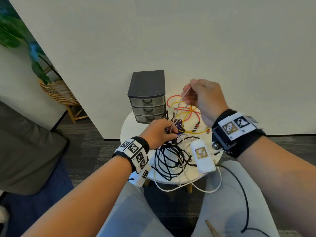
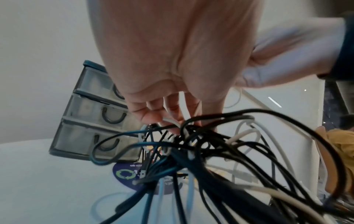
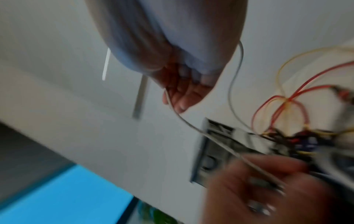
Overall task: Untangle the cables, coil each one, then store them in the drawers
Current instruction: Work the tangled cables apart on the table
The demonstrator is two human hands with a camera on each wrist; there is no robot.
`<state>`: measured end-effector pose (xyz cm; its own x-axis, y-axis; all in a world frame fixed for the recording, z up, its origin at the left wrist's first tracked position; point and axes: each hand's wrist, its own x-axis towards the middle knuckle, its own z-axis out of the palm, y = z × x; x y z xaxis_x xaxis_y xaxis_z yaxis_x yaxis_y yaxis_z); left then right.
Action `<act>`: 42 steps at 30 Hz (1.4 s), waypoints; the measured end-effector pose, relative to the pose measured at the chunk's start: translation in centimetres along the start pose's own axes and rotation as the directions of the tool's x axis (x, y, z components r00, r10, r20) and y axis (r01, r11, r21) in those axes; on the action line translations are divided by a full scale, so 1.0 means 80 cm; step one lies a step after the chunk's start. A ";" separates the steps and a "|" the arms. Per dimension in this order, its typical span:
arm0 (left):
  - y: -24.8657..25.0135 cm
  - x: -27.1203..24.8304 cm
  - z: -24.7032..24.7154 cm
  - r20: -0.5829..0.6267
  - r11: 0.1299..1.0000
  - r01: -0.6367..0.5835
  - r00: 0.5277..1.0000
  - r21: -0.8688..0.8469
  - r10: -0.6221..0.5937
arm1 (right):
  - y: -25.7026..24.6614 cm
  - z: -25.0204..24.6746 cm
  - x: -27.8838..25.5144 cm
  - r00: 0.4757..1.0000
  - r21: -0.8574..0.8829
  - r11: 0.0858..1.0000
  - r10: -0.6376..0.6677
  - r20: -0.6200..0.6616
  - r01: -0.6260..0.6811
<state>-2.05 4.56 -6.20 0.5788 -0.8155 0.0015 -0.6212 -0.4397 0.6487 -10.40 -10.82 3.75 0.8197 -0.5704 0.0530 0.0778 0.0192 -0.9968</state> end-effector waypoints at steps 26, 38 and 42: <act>0.009 0.002 -0.002 -0.097 0.969 -0.029 0.994 0.247 0.054 | 0.048 -0.089 0.012 0.999 -0.849 0.528 0.040 -0.006 -0.026; 0.010 0.002 -0.011 -0.011 0.976 -0.029 0.999 0.216 0.032 | 0.043 -0.009 -0.022 0.868 -0.771 0.545 0.145 0.475 0.331; -0.003 -0.002 -0.011 0.103 0.980 -0.004 0.995 0.197 -0.017 | 0.028 -0.013 -0.007 0.962 -0.592 0.777 -0.061 0.267 0.213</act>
<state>-1.58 5.14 -5.68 0.5318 -0.8423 -0.0879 -0.7152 -0.5023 0.4860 -11.31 -11.29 1.44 0.9350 -0.3309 0.1278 -0.1007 -0.5931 -0.7988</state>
